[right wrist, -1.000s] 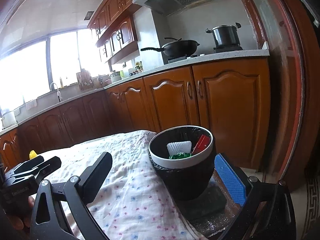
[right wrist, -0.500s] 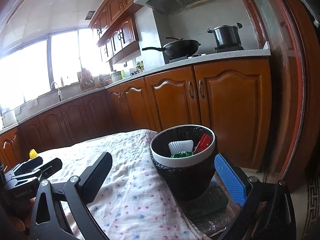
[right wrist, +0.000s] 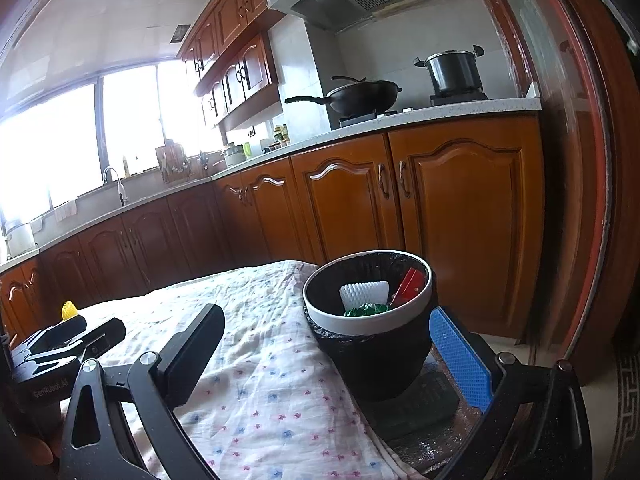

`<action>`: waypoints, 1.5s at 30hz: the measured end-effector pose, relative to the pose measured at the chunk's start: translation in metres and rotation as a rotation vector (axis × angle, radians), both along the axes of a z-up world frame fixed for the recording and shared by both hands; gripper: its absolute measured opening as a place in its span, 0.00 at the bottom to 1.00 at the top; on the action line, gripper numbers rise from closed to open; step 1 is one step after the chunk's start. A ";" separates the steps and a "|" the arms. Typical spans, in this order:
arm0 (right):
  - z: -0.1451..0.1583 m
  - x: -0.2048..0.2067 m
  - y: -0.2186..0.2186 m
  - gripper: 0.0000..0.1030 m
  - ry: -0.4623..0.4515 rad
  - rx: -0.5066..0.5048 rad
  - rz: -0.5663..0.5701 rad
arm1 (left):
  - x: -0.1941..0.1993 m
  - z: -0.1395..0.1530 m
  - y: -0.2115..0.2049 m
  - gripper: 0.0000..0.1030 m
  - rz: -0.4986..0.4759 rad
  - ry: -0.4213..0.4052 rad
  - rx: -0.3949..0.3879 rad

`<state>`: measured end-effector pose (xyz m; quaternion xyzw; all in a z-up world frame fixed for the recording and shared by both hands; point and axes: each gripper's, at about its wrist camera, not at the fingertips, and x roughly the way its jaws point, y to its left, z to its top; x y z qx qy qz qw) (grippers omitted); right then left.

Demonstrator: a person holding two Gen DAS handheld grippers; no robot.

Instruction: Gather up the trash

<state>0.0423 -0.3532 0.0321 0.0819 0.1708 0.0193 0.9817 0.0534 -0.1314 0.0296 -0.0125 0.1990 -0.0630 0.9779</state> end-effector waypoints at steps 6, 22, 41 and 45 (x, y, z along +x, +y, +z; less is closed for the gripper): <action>-0.002 0.002 -0.001 1.00 0.005 0.009 0.001 | -0.001 0.000 0.000 1.00 0.007 0.000 0.006; -0.003 0.001 0.000 1.00 0.005 0.019 0.004 | -0.001 -0.002 -0.001 1.00 0.020 -0.001 0.013; -0.003 0.000 0.001 1.00 0.005 0.019 0.005 | -0.001 -0.002 -0.001 1.00 0.024 0.007 0.013; -0.004 0.000 0.002 1.00 0.005 0.020 0.007 | -0.001 -0.002 -0.002 1.00 0.024 0.007 0.013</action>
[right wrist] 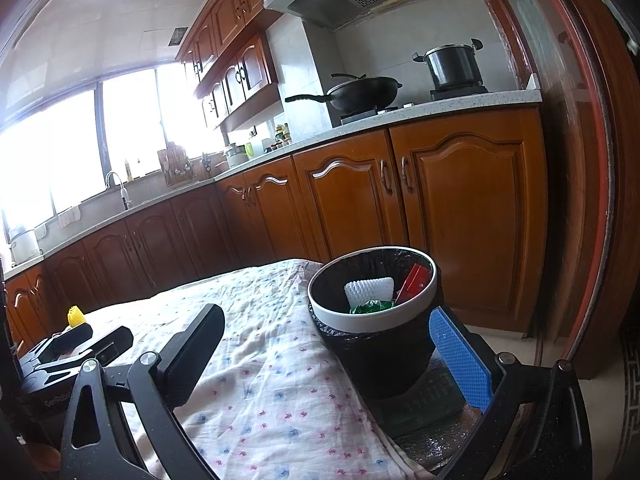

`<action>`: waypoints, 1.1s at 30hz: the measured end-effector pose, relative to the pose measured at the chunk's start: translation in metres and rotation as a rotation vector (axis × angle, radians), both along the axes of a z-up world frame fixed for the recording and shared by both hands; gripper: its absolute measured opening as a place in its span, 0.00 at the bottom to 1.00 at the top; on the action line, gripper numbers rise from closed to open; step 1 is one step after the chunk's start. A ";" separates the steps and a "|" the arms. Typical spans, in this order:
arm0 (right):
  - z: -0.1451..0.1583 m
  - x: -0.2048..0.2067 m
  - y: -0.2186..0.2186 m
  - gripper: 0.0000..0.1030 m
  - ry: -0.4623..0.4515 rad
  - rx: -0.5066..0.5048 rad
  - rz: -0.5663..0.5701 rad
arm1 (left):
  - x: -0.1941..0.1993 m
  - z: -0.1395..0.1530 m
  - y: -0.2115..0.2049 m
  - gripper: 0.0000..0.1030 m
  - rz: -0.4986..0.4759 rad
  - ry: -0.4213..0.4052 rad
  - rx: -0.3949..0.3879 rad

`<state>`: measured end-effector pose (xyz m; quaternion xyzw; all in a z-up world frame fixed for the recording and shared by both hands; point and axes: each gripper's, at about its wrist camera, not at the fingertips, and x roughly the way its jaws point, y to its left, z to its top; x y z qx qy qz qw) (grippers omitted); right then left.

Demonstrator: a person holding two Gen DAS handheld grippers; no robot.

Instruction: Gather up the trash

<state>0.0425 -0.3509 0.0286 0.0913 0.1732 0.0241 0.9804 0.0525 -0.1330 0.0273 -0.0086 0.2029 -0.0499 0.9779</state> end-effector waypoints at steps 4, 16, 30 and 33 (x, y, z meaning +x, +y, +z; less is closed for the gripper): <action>0.000 0.000 0.002 1.00 -0.003 0.000 0.003 | 0.001 -0.001 0.000 1.00 0.000 0.002 0.001; 0.000 -0.001 0.004 1.00 -0.002 0.003 0.003 | 0.000 -0.002 0.000 1.00 0.001 0.005 0.003; 0.000 -0.001 0.007 1.00 -0.005 0.008 0.004 | 0.002 -0.003 0.001 1.00 0.000 0.006 0.003; 0.000 -0.001 0.007 1.00 -0.004 0.008 0.006 | 0.002 -0.003 0.001 1.00 0.000 0.008 0.002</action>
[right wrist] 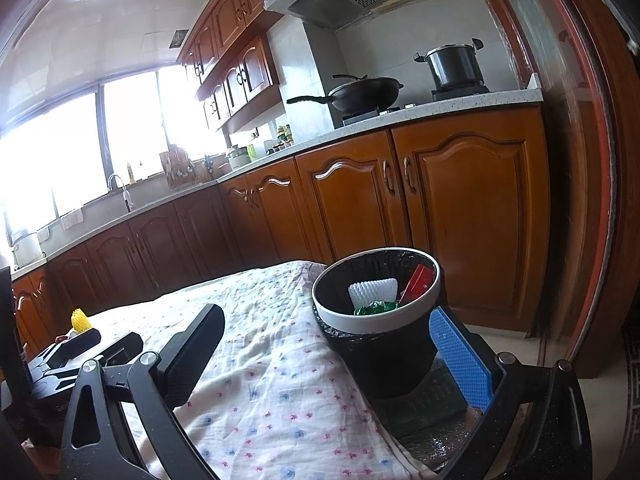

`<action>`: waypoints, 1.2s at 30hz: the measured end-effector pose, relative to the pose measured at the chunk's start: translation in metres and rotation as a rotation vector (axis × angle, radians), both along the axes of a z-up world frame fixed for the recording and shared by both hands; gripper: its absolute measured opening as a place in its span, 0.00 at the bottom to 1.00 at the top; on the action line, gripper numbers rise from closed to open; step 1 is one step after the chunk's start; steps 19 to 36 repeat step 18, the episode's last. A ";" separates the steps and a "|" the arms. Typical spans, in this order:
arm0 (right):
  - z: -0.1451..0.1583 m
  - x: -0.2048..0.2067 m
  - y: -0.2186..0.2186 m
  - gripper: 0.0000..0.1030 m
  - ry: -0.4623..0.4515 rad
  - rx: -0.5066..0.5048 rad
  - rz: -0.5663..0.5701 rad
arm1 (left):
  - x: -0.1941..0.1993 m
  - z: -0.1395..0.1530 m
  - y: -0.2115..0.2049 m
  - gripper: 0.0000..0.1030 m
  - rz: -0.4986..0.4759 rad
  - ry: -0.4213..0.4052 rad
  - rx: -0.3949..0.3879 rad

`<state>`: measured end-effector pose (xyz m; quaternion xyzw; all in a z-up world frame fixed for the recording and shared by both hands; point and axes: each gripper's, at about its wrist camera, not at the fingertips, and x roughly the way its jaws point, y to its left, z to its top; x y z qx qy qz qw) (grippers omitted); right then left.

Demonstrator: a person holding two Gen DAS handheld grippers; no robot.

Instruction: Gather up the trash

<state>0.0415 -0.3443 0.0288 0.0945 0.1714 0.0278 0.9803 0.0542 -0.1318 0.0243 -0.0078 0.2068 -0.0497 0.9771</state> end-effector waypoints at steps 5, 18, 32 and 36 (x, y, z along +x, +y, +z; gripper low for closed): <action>0.002 -0.001 0.002 1.00 0.000 0.005 0.001 | 0.001 -0.001 0.001 1.00 -0.002 -0.001 0.003; -0.001 0.007 0.010 1.00 0.024 0.016 0.014 | 0.007 -0.005 0.006 1.00 -0.015 0.015 -0.009; -0.001 0.007 0.010 1.00 0.024 0.016 0.014 | 0.007 -0.005 0.006 1.00 -0.015 0.015 -0.009; -0.001 0.007 0.010 1.00 0.024 0.016 0.014 | 0.007 -0.005 0.006 1.00 -0.015 0.015 -0.009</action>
